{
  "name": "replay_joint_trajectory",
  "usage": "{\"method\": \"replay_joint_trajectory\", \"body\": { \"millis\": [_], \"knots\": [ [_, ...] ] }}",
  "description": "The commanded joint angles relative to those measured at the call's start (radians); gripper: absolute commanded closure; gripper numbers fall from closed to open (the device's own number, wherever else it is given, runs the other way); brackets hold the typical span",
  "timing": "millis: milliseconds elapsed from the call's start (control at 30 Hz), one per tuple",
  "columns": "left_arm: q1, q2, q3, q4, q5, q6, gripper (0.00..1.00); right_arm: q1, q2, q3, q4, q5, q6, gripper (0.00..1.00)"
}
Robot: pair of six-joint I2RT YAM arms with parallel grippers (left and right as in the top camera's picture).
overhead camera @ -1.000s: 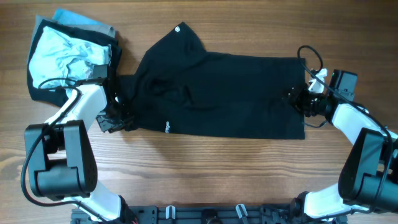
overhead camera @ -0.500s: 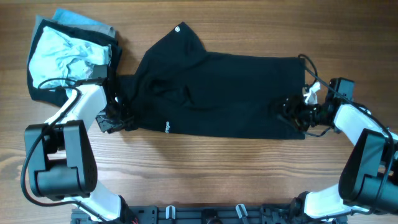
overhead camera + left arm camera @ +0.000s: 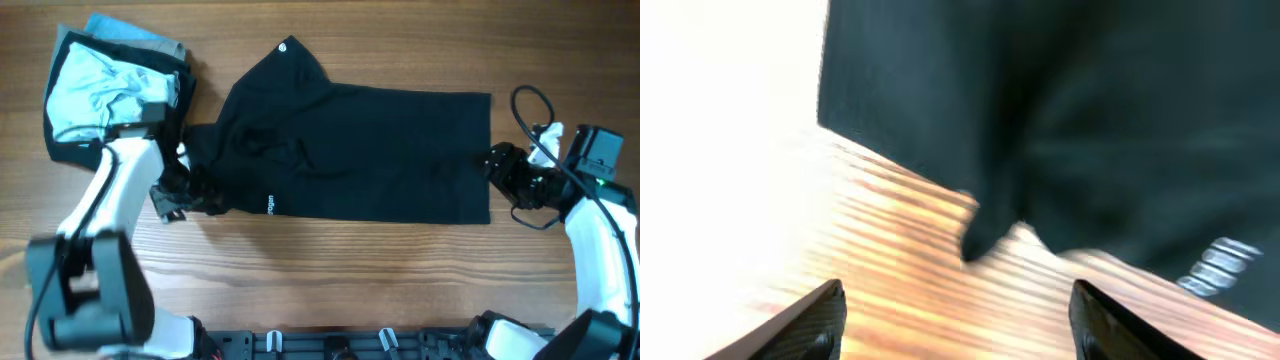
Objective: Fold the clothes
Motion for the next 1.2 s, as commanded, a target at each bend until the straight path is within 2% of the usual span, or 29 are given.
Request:
{"method": "replay_joint_trajectory", "body": {
  "millis": [0,67,200,433,467,500,533,567,633,767,967,1000,1033,1133,1167],
  "knots": [
    [0.001,-0.160,0.067,-0.015,0.027,0.021,0.20,-0.001,0.021,0.003,-0.109,0.336,0.152,0.21],
    [0.001,-0.208,0.067,-0.014,0.027,0.038,0.16,-0.001,0.051,-0.004,-0.144,0.397,0.149,0.18],
    [0.001,-0.270,0.067,-0.016,0.027,0.040,0.14,-0.001,0.157,-0.039,-0.161,0.374,0.149,0.16],
    [0.001,-0.275,0.067,-0.015,0.026,0.040,0.13,-0.001,0.337,-0.047,-0.073,0.262,0.124,0.14],
    [0.001,-0.275,0.066,-0.015,0.022,0.040,0.10,-0.001,0.361,-0.047,-0.056,0.253,0.124,0.18],
    [0.001,-0.273,0.066,-0.015,0.011,0.040,0.08,-0.001,0.376,-0.047,-0.048,0.247,0.124,0.27],
    [0.001,-0.273,0.066,-0.015,0.000,0.040,0.07,-0.001,0.387,-0.047,-0.043,0.250,0.124,0.42],
    [0.001,-0.273,0.066,-0.016,-0.011,0.040,0.06,-0.003,0.390,-0.047,-0.043,0.263,0.124,0.52],
    [0.001,-0.273,0.066,-0.019,-0.018,0.040,0.05,-0.010,0.383,-0.043,-0.080,0.329,0.135,0.95],
    [0.001,-0.273,0.066,-0.018,-0.018,0.040,0.05,-0.035,0.371,-0.028,-0.187,0.473,0.201,0.96],
    [0.001,-0.270,0.066,-0.018,-0.018,0.040,0.05,-0.080,0.351,-0.026,-0.225,0.504,0.203,0.95],
    [0.001,-0.267,0.066,-0.018,-0.018,0.040,0.05,-0.087,0.346,-0.023,-0.225,0.505,0.203,0.92],
    [0.001,-0.261,0.066,-0.018,-0.018,0.040,0.05,-0.096,0.342,-0.014,-0.227,0.504,0.202,0.85],
    [0.001,-0.240,0.065,-0.022,-0.018,0.040,0.05,-0.113,0.326,0.017,-0.245,0.494,0.199,0.49],
    [0.001,-0.232,0.064,-0.022,-0.017,0.040,0.05,-0.116,0.315,0.030,-0.257,0.486,0.198,0.42]
  ]
}}
